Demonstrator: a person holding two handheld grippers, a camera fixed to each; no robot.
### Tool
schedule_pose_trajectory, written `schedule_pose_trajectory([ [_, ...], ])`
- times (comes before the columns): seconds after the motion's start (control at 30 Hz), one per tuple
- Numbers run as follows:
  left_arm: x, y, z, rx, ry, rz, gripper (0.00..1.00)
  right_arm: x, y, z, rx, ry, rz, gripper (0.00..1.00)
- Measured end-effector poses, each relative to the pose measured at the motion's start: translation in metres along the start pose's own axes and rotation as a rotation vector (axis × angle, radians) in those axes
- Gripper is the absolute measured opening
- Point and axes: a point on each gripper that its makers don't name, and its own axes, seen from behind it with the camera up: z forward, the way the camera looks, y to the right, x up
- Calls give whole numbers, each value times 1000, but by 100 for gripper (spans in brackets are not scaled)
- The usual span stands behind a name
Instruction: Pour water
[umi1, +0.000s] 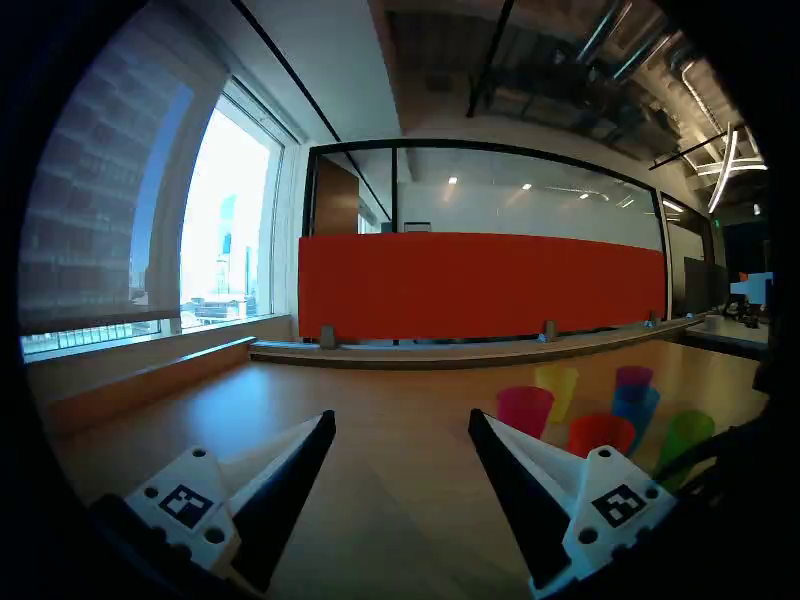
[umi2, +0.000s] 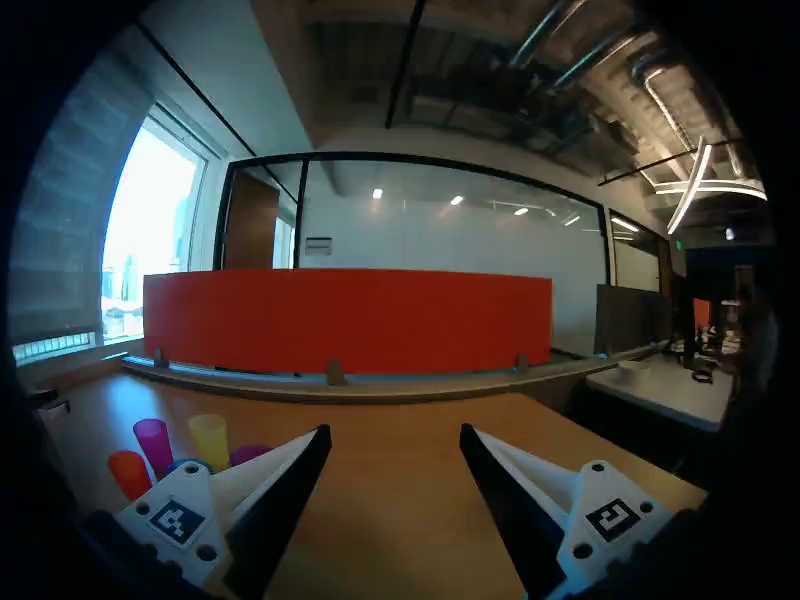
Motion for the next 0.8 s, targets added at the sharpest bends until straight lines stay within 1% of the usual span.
schedule_pose_trajectory([
  [0.2,0,0,0,0,0,0,99,0,-2,-1,7,19,-7,100],
  [0.5,-1,0,-1,1,0,2,99,-16,-10,1,29,22,-33,100],
  [0.6,-1,0,-1,0,0,1,99,-23,-10,5,29,27,-51,100],
  [0.7,-1,0,-1,0,0,2,99,-29,-13,7,28,38,-91,100],
  [0.8,0,0,-1,0,0,1,99,-32,-19,6,49,67,-121,100],
])
